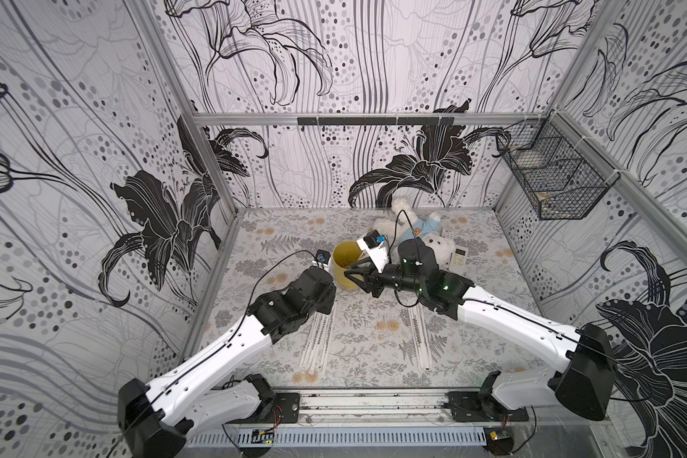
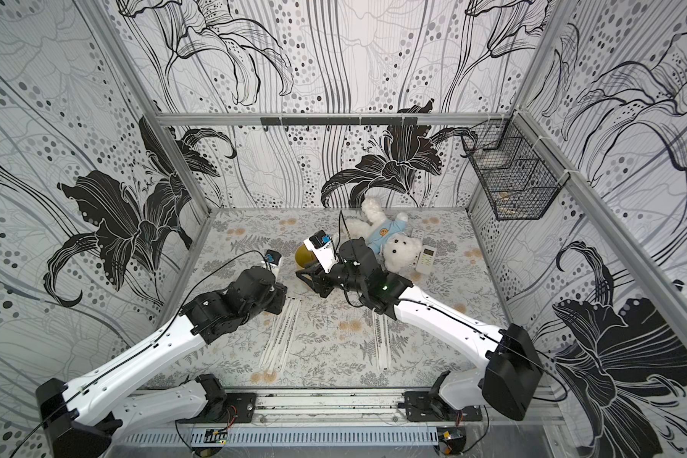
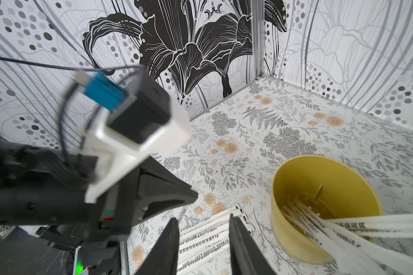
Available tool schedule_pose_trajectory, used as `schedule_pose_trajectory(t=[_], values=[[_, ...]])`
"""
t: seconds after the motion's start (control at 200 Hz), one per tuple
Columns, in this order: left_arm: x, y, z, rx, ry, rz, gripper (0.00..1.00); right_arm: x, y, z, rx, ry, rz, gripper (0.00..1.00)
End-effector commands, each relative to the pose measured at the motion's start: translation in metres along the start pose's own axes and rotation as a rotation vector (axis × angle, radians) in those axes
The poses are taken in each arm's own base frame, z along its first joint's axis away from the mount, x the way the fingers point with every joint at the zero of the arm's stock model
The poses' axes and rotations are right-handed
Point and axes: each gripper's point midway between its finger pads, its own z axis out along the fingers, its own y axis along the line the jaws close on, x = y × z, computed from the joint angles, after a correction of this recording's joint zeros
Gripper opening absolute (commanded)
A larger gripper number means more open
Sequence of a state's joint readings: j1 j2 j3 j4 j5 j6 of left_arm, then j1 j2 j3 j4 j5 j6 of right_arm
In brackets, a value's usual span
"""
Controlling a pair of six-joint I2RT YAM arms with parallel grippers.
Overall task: Take the straws out of the storage container
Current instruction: Place the straw at the center of the board.
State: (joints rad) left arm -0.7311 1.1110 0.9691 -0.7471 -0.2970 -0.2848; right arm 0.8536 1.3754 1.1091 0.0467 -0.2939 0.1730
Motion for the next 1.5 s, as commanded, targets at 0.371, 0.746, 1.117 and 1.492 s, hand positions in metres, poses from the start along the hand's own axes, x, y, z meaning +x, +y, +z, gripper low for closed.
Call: schedule_pose_trajectory(t=[0.371,0.746,1.117,1.492], values=[[0.034,-0.011,0.054,0.086,0.329,-0.029,0.0,0.004,-0.011,-0.04,0.127,-0.027,-0.037,0.39],[0.046,-0.005,0.066,0.067,0.385,-0.041,0.21,-0.004,-0.014,-0.058,0.178,-0.064,-0.068,0.38],[0.038,0.008,0.055,0.034,0.31,-0.085,0.23,-0.007,-0.012,-0.063,0.18,-0.073,-0.074,0.38],[-0.06,-0.004,-0.001,0.224,-0.354,-0.193,0.22,-0.009,-0.045,-0.042,0.34,0.037,-0.106,0.39]])
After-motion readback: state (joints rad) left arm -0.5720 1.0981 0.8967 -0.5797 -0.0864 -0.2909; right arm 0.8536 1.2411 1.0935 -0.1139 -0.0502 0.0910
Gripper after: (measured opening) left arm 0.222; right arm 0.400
